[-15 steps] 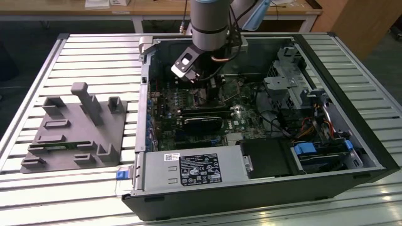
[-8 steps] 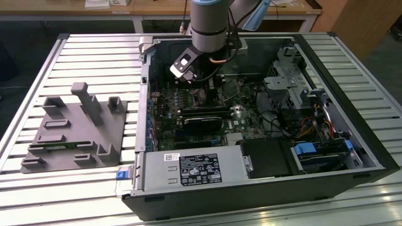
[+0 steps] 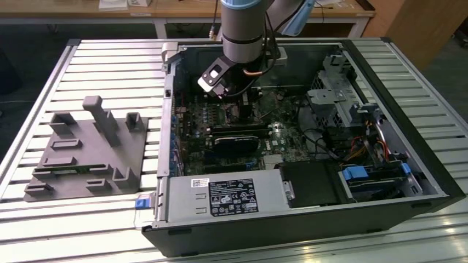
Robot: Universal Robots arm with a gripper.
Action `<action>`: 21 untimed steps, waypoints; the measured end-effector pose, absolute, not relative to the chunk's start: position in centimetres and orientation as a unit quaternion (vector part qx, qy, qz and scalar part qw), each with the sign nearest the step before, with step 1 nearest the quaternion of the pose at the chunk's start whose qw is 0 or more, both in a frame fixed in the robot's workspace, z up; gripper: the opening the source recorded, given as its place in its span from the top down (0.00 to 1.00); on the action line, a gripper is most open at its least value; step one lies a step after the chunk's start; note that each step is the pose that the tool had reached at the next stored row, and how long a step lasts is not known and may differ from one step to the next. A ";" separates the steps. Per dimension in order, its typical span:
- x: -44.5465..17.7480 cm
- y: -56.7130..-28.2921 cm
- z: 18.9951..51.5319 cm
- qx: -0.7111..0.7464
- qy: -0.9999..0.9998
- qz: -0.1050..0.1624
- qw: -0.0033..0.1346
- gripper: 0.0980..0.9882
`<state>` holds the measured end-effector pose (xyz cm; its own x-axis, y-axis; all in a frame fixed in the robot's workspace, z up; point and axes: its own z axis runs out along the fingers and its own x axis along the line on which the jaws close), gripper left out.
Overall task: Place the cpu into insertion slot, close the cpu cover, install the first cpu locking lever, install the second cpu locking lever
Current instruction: 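Place the cpu into insertion slot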
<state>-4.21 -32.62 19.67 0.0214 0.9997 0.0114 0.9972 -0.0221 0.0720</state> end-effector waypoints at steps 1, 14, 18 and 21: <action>-4.2 -32.6 19.6 0.714 0.699 0.029 0.022 0.51; -4.2 -32.5 19.4 0.714 0.699 0.029 0.022 0.49; -4.2 -32.6 19.4 0.714 0.699 0.029 0.022 0.42; -4.2 -32.5 19.7 0.714 0.699 0.029 0.022 0.42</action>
<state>-4.24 -32.55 19.67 0.0213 0.9997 0.0114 0.9972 -0.0221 0.0720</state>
